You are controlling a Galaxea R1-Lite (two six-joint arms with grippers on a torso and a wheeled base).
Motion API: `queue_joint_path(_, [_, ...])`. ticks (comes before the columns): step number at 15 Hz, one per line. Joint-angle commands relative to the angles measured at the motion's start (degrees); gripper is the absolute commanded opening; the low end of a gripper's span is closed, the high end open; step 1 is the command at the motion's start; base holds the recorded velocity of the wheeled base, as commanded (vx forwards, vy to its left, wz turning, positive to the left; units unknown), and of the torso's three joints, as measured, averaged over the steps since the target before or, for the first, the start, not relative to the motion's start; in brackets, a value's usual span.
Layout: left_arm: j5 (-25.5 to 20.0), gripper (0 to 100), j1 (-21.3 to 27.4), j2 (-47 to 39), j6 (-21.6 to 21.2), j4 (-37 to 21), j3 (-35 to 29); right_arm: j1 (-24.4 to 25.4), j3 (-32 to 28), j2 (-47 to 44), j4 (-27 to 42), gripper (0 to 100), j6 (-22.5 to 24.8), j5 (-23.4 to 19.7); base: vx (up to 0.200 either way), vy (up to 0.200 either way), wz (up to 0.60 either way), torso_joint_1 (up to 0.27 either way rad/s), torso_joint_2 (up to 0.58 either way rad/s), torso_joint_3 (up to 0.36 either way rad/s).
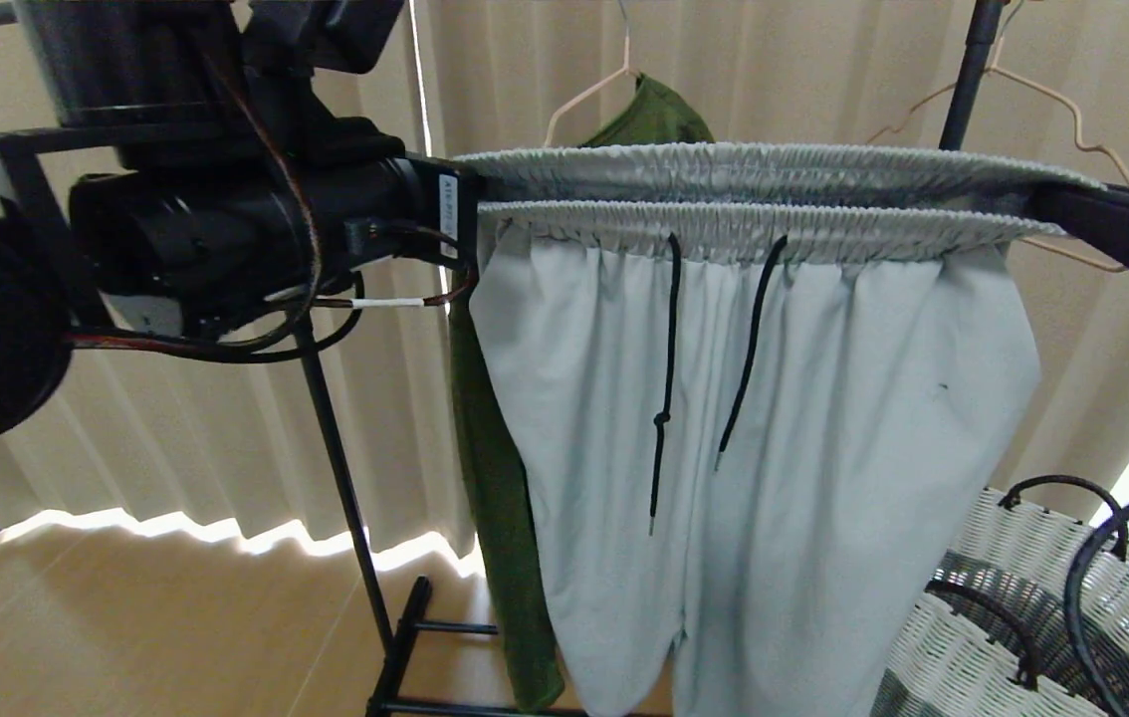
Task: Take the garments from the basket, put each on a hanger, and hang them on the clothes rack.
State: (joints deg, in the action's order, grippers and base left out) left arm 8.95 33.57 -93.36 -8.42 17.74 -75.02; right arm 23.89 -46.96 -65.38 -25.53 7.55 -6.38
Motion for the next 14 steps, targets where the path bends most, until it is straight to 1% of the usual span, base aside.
queue_joint_path(1, [-2.97,0,-0.53,5.9,-0.01,-0.95,2.77,-0.43,-1.12,-7.66,-4.44,0,-0.34,0.05,0.0,0.0,0.0,0.0,0.0,0.0])
queue_joint_path(2, [-7.89,0,-0.44,9.68,-0.01,-2.36,5.06,-0.43,-2.88,-10.82,-7.17,0,-0.43,-0.13,0.0,0.0,0.0,0.0,0.0,0.0])
queue_joint_path(4, [-13.52,0,-0.35,14.52,-0.1,-4.73,7.78,-0.43,-4.55,-13.9,-9.72,0,-1.83,-0.22,0.0,0.0,0.0,0.0,0.0,0.0])
queue_joint_path(5, [-17.03,0,-0.26,16.8,-0.1,-5.7,9.63,-0.43,-5.25,-15.39,-11.12,0,-2.89,-0.3,0.0,0.0,0.0,0.0,0.0,0.0])
queue_joint_path(7, [-22.31,0,-0.17,20.67,-0.19,-5.96,13.06,-0.43,-5.86,-17.41,-13.06,0,-3.42,-0.3,0.0,0.0,0.0,0.0,0.0,0.0])
queue_joint_path(8, [-23.1,0,-0.09,21.46,-0.19,-5.96,13.76,-0.43,-5.86,-17.85,-13.5,0,-3.42,-0.3,0.0,0.0,0.0,0.0,0.0,0.0])
queue_joint_path(9, [-24.86,0,1.14,23.48,-0.28,-6.05,15.52,-0.43,-5.86,-18.56,-14.38,0,-3.33,-0.39,0.0,0.0,0.0,0.0,0.0,0.0])
queue_joint_path(11, [-24.77,0,2.81,24.1,-0.45,-5.96,16.57,-0.43,-5.86,-18.56,-14.46,0,-3.33,-0.39,0.0,0.0,0.0,0.0,0.0,0.0])
queue_joint_path(14, [-24.33,0,2.73,23.39,-0.54,-5.87,16.57,-0.43,-5.51,-17.85,-14.38,0,-3.24,0.14,0.0,0.0,0.0,0.0,0.0,0.0])
